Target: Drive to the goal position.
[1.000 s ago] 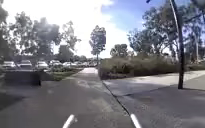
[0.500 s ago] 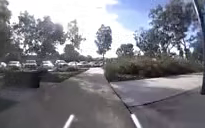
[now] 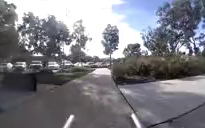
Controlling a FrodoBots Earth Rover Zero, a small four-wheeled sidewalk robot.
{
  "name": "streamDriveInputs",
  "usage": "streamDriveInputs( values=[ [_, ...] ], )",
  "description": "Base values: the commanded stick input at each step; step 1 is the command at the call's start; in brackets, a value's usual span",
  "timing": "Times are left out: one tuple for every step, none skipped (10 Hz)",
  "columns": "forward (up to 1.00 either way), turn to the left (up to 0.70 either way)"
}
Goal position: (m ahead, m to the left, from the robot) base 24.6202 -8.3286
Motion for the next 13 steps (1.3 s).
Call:
streamDriveInputs(
  values=[
    [1.00, 0.00],
    [1.00, 0.00],
    [1.00, 0.00],
    [1.00, 0.00],
    [1.00, 0.00],
    [1.00, 0.00],
    [1.00, 0.00],
    [1.00, 0.00],
    [1.00, 0.00],
    [1.00, -0.01],
    [1.00, -0.18],
    [1.00, -0.34],
    [1.00, -0.40]
  ],
)
